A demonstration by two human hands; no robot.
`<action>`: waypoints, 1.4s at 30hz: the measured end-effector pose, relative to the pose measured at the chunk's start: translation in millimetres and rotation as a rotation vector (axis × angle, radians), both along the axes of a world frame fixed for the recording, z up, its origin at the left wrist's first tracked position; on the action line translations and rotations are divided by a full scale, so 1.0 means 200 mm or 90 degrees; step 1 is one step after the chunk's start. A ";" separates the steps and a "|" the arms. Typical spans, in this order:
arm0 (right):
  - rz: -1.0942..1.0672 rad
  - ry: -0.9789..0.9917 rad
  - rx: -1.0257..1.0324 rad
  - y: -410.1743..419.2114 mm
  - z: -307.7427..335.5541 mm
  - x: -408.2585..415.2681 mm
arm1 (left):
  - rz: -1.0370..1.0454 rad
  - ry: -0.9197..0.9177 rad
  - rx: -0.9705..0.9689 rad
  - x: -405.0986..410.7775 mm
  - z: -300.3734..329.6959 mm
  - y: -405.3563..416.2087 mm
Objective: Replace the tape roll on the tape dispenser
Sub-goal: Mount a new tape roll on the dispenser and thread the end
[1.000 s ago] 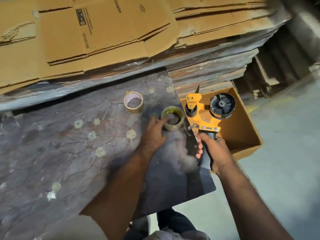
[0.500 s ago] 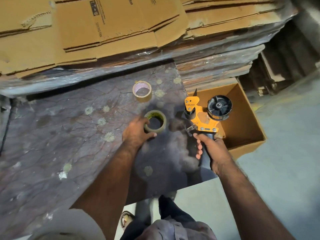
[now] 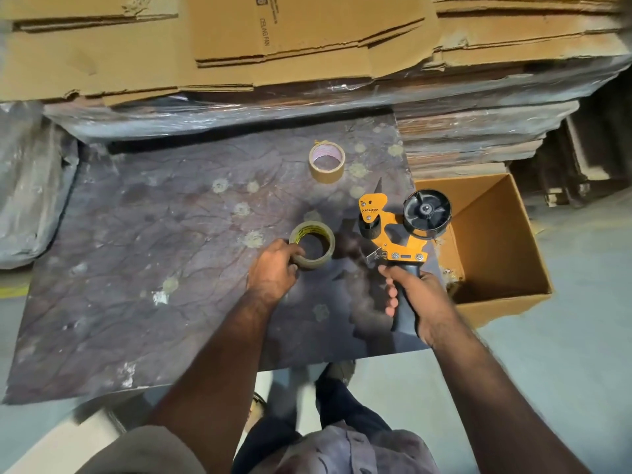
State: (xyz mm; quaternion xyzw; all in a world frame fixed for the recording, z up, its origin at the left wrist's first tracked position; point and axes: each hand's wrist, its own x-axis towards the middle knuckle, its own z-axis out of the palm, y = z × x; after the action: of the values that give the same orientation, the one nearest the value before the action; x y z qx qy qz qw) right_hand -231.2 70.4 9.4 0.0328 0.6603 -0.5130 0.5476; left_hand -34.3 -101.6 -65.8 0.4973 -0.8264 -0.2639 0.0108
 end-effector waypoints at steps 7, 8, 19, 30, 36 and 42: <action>0.001 0.003 0.011 0.05 0.00 0.04 | 0.028 0.068 0.042 0.07 -0.06 0.05; 0.000 0.000 0.012 0.06 0.00 0.05 | 0.069 0.091 0.038 0.07 -0.07 0.07; 0.012 0.010 0.018 0.09 -0.02 0.05 | 0.270 0.041 0.039 -0.07 -0.16 0.12; 0.032 0.016 0.024 0.00 -0.02 0.02 | 0.334 0.082 0.052 -0.08 -0.16 0.12; 0.067 0.036 0.038 -0.06 -0.03 0.05 | 0.373 0.185 0.042 -0.14 -0.16 0.08; 0.087 0.039 0.040 -0.09 -0.04 0.08 | 0.314 0.187 0.050 -0.13 -0.19 0.01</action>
State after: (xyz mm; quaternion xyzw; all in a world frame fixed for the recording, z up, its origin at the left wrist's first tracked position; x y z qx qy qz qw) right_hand -215.0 51.6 1.0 -0.0107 0.6935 -0.4542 0.5592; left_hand -61.2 -98.7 -103.6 0.6400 -0.6591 -0.3542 0.1749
